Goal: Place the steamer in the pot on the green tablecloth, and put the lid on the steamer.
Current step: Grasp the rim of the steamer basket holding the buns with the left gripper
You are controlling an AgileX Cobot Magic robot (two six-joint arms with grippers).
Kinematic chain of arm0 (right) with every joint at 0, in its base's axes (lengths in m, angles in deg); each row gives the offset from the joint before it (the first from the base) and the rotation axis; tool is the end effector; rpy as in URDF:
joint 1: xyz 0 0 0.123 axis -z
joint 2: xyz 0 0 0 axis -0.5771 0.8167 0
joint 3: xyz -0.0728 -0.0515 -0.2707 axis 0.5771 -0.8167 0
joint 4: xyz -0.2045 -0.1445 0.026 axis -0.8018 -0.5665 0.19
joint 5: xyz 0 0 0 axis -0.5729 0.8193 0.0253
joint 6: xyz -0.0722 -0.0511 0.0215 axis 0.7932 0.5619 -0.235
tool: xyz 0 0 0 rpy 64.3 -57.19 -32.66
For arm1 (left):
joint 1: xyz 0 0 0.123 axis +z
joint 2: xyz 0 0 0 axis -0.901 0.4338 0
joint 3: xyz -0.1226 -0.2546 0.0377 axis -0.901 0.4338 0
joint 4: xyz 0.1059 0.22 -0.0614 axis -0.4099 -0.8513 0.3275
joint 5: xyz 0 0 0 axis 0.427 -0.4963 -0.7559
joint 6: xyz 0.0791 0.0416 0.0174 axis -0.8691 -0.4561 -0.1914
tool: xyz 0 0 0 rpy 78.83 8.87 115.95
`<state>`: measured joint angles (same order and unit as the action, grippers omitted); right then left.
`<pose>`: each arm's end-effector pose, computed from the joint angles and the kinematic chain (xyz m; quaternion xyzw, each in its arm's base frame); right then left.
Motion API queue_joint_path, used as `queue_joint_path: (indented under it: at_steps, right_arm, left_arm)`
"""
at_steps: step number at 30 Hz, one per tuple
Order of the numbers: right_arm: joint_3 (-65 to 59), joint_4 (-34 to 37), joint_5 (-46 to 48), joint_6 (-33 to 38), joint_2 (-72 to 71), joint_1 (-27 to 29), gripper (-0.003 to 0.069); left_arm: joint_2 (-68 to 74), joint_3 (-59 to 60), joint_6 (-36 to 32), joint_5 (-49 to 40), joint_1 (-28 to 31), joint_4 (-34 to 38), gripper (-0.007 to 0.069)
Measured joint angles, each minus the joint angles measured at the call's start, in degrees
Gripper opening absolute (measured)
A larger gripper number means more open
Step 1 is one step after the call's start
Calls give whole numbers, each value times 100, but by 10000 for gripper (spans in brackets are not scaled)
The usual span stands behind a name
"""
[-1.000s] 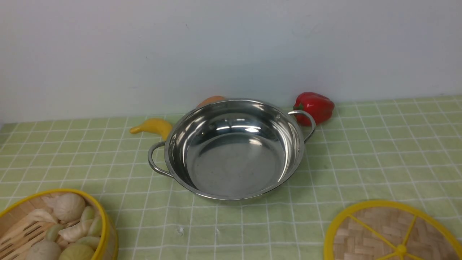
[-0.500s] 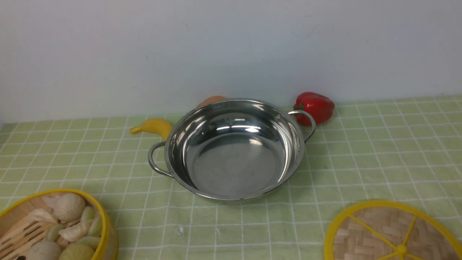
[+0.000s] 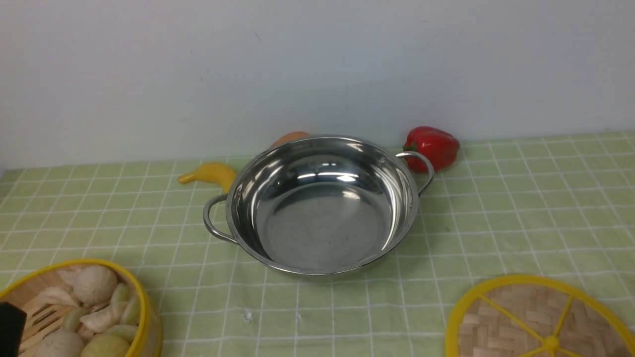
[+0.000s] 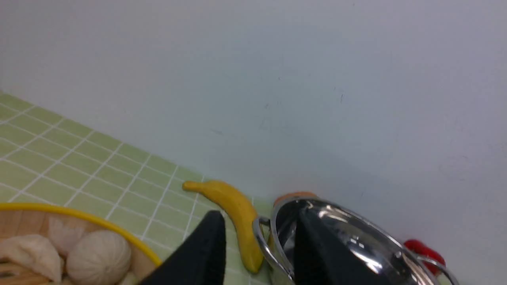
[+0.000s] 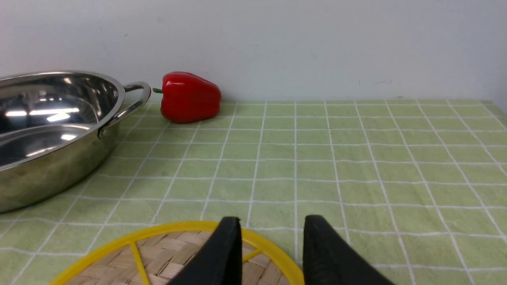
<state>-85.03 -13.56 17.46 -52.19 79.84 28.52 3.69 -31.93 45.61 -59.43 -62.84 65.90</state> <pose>0.0543 -0.0018 0.1793 0.0454 0.7933 0.0497 0.6052 0.0555 -0.0029 0.2354 -0.1654 0.7063 -0.1719 0.6666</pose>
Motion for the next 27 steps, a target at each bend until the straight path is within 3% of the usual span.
queue_joint_path:
  at_steps: [6,7,10,11,12,16,19,27]
  right_arm:
    - [0,0,0,0,0,0,242]
    - [0,0,0,0,0,0,242]
    - [0,0,0,0,0,0,242]
    - [0,0,0,0,0,0,242]
    - [0,0,0,0,0,0,242]
    - [0,-13,0,0,0,0,242]
    - [0,-13,0,0,0,0,242]
    - [0,-7,0,0,0,0,242]
  left_arm:
    - [1563,-1713,-883,-2557,0,-717,243]
    - [1621,-1713,-945,-2671,0,-759,243]
    - [2739,-2503,-2325,-4514,0,-1478,243]
    - [2739,-2526,-2409,-4512,0,-1506,243]
    - [3170,-2628,-3085,-5014,0,-1650,243]
    - [4051,-2629,-4382,-5352,-153,-1664,243]
    - [4580,-2629,-4905,-5228,-319,-1645,243]
    - [6050,-2629,-5062,-4350,-465,-1762,243]
